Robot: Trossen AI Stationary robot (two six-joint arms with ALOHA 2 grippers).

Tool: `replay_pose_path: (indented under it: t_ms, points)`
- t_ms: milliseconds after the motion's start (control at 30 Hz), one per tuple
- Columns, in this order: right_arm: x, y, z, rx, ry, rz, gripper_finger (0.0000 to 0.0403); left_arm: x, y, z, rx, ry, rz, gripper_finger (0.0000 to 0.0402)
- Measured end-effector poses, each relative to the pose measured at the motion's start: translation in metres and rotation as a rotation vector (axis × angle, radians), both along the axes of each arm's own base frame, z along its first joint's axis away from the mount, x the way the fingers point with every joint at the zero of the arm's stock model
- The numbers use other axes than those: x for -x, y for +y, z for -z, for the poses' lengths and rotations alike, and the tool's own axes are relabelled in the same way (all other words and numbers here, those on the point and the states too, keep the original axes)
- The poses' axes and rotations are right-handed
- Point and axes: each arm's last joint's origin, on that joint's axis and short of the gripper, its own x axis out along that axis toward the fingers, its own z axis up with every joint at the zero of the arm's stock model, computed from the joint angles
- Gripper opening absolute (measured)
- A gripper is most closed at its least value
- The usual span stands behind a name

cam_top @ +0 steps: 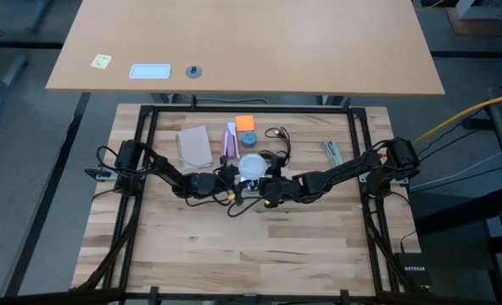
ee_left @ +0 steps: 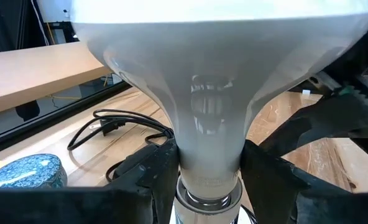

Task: Screw lightbulb
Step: Insert the lightbulb into the lamp

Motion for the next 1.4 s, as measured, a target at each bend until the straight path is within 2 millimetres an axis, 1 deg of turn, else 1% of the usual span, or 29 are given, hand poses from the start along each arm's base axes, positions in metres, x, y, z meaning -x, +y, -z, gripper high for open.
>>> replay_pose_path:
  t_ms: [100, 300, 367, 467, 600, 833, 900, 1100, 1400]
  points:
    - [0.004, 0.007, 0.003, -0.042, 0.009, 0.023, 0.0167, 0.0, 0.0, 0.0, 0.0, 0.0, 0.0, 0.0155]
    - [0.01, 0.033, 0.009, -0.163, -0.052, 0.057, 0.0167, 0.0, 0.0, 0.0, -0.001, 0.0, -0.004, 0.0155]
    - [0.009, 0.04, 0.017, -0.163, -0.063, 0.067, 0.0167, 0.0, 0.0, 0.0, -0.001, 0.001, -0.004, 0.0155]
    - [0.005, 0.047, 0.035, -0.16, -0.059, 0.073, 0.0167, 0.0, 0.0, 0.0, -0.001, 0.0, -0.005, 0.0155]
    - [-0.002, 0.046, 0.055, -0.136, -0.068, 0.096, 0.0167, 0.0, 0.0, 0.0, -0.001, 0.001, -0.006, 0.0155]
    - [-0.004, 0.041, 0.07, -0.058, -0.066, 0.155, 0.0167, 0.0, 0.0, 0.0, -0.001, 0.001, -0.006, 0.0155]
    - [-0.003, 0.039, 0.071, -0.049, -0.063, 0.167, 0.0167, 0.0, 0.0, 0.0, -0.001, 0.001, -0.007, 0.0155]
    - [0.002, 0.034, 0.072, -0.005, -0.09, 0.276, 0.0167, 0.0, 0.0, 0.0, -0.002, 0.002, -0.01, 0.0155]
    - [0.003, 0.026, 0.073, 0.031, -0.076, 0.315, 0.0167, 0.0, 0.0, 0.0, -0.003, 0.002, -0.012, 0.0155]
